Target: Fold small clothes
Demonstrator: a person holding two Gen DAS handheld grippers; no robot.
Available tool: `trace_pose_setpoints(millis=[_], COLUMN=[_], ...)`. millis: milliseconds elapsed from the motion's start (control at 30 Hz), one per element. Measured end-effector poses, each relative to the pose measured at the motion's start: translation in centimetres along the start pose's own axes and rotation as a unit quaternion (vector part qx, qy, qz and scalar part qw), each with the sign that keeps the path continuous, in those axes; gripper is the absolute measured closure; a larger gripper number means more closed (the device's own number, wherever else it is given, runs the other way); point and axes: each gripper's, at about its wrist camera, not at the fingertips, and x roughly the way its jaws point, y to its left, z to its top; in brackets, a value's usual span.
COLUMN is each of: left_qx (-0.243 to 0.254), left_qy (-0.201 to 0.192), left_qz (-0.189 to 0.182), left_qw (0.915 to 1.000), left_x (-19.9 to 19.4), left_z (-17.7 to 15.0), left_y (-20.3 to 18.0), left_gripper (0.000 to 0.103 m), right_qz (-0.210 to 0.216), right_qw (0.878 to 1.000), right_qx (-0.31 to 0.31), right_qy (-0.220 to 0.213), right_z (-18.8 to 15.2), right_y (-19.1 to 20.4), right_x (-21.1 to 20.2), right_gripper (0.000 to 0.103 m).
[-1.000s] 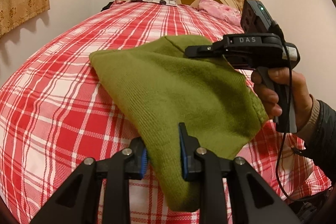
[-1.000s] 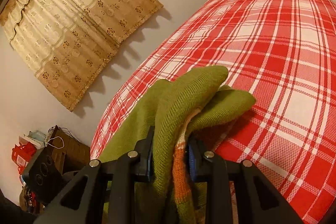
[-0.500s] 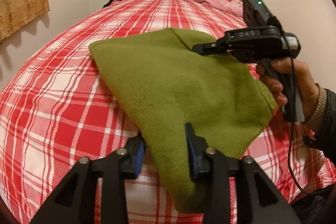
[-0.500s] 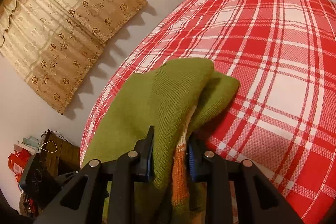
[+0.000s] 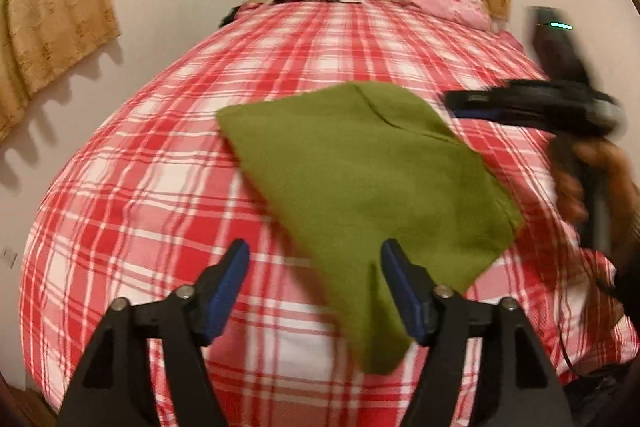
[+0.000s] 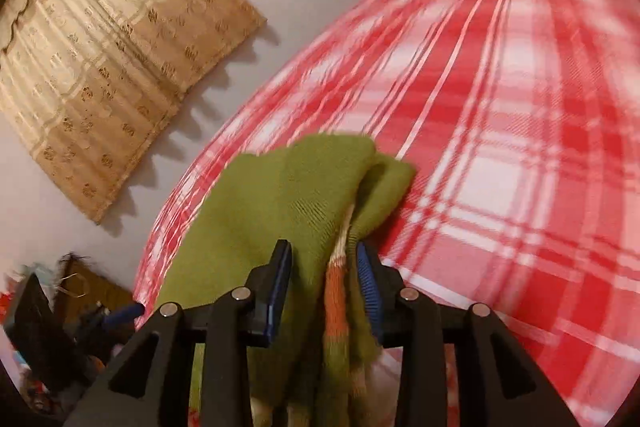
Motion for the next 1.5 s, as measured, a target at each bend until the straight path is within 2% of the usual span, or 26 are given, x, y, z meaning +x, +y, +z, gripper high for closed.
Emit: trace_pose_setpoints(millis=[100, 200, 233, 267, 300, 333, 367, 433, 533, 600, 667, 767, 867, 933, 967, 1167, 1367, 1500], left_qx=[-0.012, -0.045, -0.048, -0.045, -0.04, -0.035, -0.032, -0.036, -0.062, -0.073, -0.072, -0.05, -0.036, -0.041, -0.042, -0.023, -0.014, -0.018], left_qy=[-0.012, -0.013, -0.007, 0.005, 0.015, 0.014, 0.013, 0.007, -0.003, -0.006, -0.008, -0.023, -0.046, -0.06, -0.063, -0.089, -0.099, -0.098], left_qz=[0.036, 0.057, 0.062, 0.066, 0.061, 0.054, 0.062, 0.083, 0.061, 0.065, 0.067, 0.078, 0.076, 0.065, 0.057, 0.027, 0.02, 0.018], left_qw=[0.9992, 0.9973, 0.9969, 0.9968, 0.9972, 0.9978, 0.9974, 0.9959, 0.9962, 0.9952, 0.9951, 0.9955, 0.9954, 0.9952, 0.9955, 0.9955, 0.9948, 0.9949], left_x=[1.3, 3.8, 4.5, 5.1, 5.8, 6.1, 6.2, 6.5, 6.4, 5.3, 3.9, 1.2, -1.0, -2.0, -2.3, -4.7, -5.5, -5.5], left_z=[0.6, 1.1, 1.1, 1.0, 1.0, 0.9, 0.8, 0.8, 0.3, -0.1, -0.4, -1.1, -1.4, -1.3, -1.2, -0.4, -0.6, -0.5], left_y=[1.2, 2.6, 2.7, 2.6, 2.4, 2.2, 2.2, 2.4, 3.2, 3.2, 2.8, 1.3, 0.1, -0.2, -0.4, -2.3, -3.0, -2.9], left_gripper=[0.025, 0.023, 0.02, 0.019, 0.018, 0.014, 0.005, 0.0, 0.0, 0.0, 0.0, 0.0, 0.0, 0.0, 0.0, 0.0, 0.0, 0.0], right_qz=[0.053, 0.086, 0.078, 0.047, -0.017, -0.039, -0.028, -0.003, -0.01, -0.014, -0.023, -0.063, -0.102, -0.115, -0.119, -0.12, -0.136, -0.135], right_qw=[0.998, 0.993, 0.993, 0.994, 0.994, 0.993, 0.995, 0.997, 0.997, 0.997, 0.998, 0.996, 0.992, 0.989, 0.988, 0.985, 0.978, 0.977], right_qx=[-0.033, -0.068, -0.07, -0.076, -0.084, -0.077, -0.062, -0.044, -0.056, -0.049, -0.033, -0.057, -0.074, -0.084, -0.088, -0.103, -0.12, -0.127], right_qy=[-0.006, 0.035, 0.055, 0.066, 0.072, 0.077, 0.077, 0.059, 0.049, 0.052, 0.054, 0.014, -0.018, -0.032, -0.037, -0.071, -0.102, -0.101], right_z=[-1.2, -3.4, -4.4, -5.0, -5.7, -6.2, -6.5, -6.9, -7.3, -7.4, -7.4, -8.2, -8.8, -9.0, -9.1, -10.1, -10.5, -10.6], right_y=[3.1, 5.9, 6.2, 6.0, 5.4, 4.6, 3.8, 2.8, 3.0, 3.4, 4.2, 6.3, 8.2, 9.4, 9.9, 12.4, 14.0, 14.4], right_x=[-1.8, -0.9, 0.0, 0.6, 1.4, 1.8, 1.9, 1.7, 1.6, 1.3, 0.3, -2.4, -4.7, -6.0, -6.5, -9.6, -11.3, -11.3], right_gripper=[0.066, 0.065, 0.065, 0.065, 0.065, 0.065, 0.065, 0.065, 0.065, 0.065, 0.065, 0.065, 0.056, 0.043, 0.041, 0.04, 0.04, 0.04])
